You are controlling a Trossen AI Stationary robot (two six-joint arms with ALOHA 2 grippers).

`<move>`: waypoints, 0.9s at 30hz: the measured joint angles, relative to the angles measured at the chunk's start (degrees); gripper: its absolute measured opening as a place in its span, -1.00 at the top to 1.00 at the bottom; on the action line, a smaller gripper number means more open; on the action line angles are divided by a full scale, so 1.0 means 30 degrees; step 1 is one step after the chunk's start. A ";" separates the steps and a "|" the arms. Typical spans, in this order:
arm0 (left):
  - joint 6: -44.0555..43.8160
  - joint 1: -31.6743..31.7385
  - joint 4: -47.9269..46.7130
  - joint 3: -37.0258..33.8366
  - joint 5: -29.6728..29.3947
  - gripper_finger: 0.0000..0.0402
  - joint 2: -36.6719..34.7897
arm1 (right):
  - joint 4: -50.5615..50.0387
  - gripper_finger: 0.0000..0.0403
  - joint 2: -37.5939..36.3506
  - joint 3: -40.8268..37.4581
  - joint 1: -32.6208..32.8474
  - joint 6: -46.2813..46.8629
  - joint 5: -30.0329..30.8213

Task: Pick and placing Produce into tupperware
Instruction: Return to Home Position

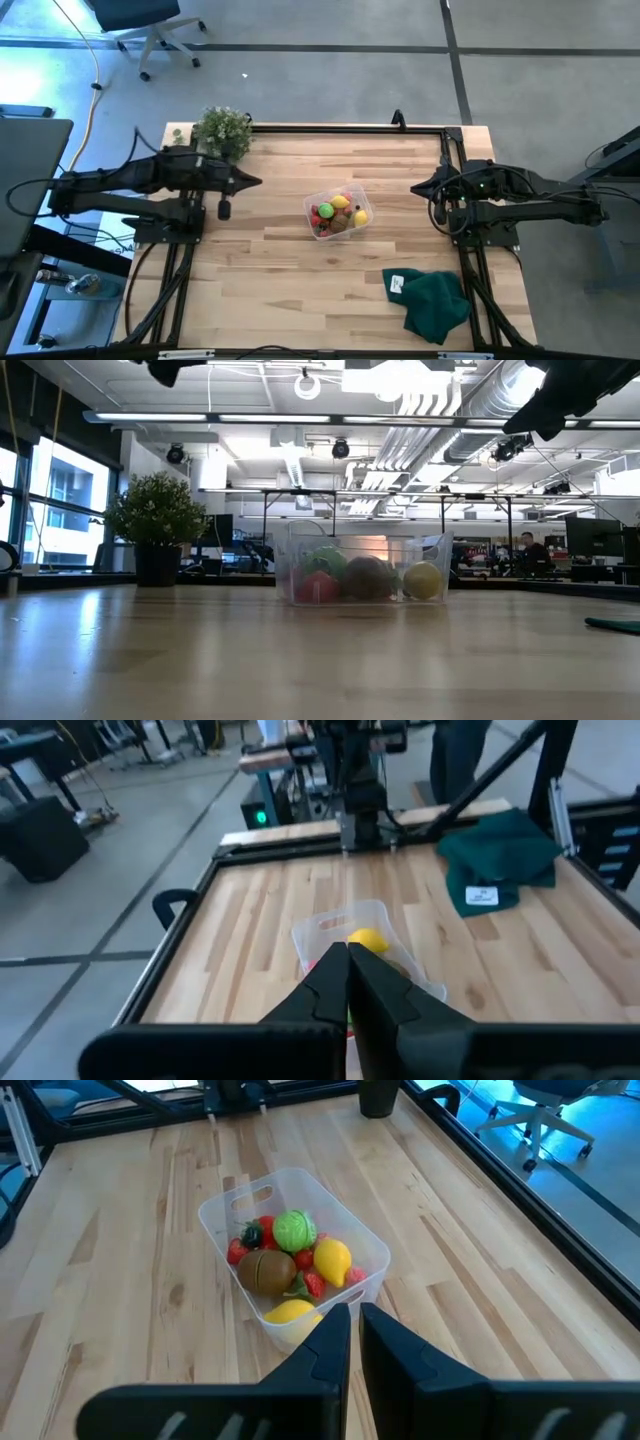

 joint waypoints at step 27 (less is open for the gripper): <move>-0.1080 0.0000 0.0023 -0.5152 -0.0364 0.99 -0.9250 | 1.0452 0.91 -0.0152 -0.0003 -0.0003 0.7611 -0.0196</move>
